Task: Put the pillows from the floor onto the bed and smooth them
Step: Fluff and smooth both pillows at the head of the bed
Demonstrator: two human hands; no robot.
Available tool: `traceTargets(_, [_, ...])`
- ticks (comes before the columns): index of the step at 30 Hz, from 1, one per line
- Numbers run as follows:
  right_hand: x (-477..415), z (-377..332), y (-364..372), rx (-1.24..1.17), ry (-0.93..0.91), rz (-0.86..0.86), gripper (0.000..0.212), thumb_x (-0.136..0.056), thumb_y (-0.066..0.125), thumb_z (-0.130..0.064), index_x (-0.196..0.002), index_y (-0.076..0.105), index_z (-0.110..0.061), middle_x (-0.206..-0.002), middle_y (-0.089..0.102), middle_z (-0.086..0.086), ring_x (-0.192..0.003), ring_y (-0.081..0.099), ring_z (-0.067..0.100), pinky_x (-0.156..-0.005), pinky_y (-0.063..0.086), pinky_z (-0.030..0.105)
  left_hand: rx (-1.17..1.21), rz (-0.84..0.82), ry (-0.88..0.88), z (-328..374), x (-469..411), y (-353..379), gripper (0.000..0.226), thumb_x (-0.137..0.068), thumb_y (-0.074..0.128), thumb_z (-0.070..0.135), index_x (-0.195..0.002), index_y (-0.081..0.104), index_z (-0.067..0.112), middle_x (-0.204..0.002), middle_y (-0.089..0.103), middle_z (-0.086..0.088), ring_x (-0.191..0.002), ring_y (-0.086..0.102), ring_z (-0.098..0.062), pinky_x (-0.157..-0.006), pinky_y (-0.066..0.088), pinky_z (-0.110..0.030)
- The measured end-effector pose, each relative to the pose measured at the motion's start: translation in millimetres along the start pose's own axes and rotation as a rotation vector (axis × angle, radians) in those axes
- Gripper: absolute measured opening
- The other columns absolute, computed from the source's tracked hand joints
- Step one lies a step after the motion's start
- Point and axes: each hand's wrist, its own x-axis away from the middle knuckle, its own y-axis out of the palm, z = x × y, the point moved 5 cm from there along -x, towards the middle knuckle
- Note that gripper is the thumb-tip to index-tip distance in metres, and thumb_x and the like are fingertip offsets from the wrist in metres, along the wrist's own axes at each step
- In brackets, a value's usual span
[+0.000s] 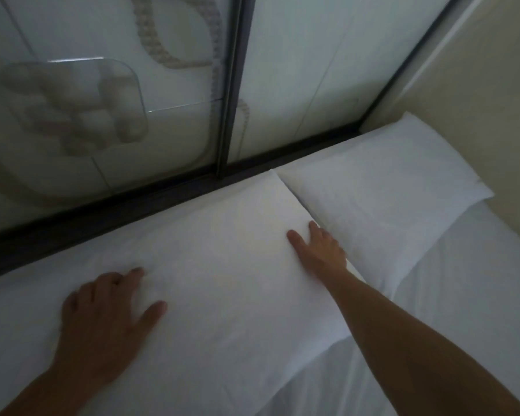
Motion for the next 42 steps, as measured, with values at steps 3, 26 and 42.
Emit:
traceTargets(3, [-12, -1, 7, 0.013, 0.021, 0.054, 0.099, -0.069, 0.016, -0.089, -0.143, 0.026, -0.025, -0.143, 0.040, 0.016, -0.128, 0.038, 0.036, -0.105, 0.028, 0.053, -0.090, -0.176, 0.009, 17, 3, 27, 0.106, -0.054, -0.004, 0.091, -0.146, 0.003, 0.040, -0.155, 0.020, -0.005, -0.140, 0.019, -0.029, -0.111, 0.016, -0.052])
traceTargets(26, [-41, 11, -32, 0.051, -0.312, 0.398, 0.017, -0.091, 0.031, -0.047, -0.105, 0.026, -0.039, -0.082, 0.064, 0.016, -0.073, 0.061, 0.036, -0.060, 0.038, 0.043, -0.090, 0.287, 0.253, 66, -1, 10, 0.066, -0.096, 0.025, 0.042, -0.081, 0.073, -0.002, -0.052, 0.064, -0.023, -0.060, 0.068, -0.037, -0.086, 0.050, -0.046])
traceTargets(42, [41, -66, 20, 0.170, -0.779, 0.205, 0.066, -0.088, 0.016, -0.071, -0.144, 0.018, -0.036, -0.156, 0.019, -0.003, -0.142, 0.013, 0.018, -0.111, 0.012, 0.047, -0.058, -0.025, 0.214, 100, -24, 39, 0.068, -0.083, -0.005, 0.066, -0.144, -0.014, 0.037, -0.158, -0.014, 0.000, -0.145, -0.007, -0.025, -0.111, 0.006, -0.063])
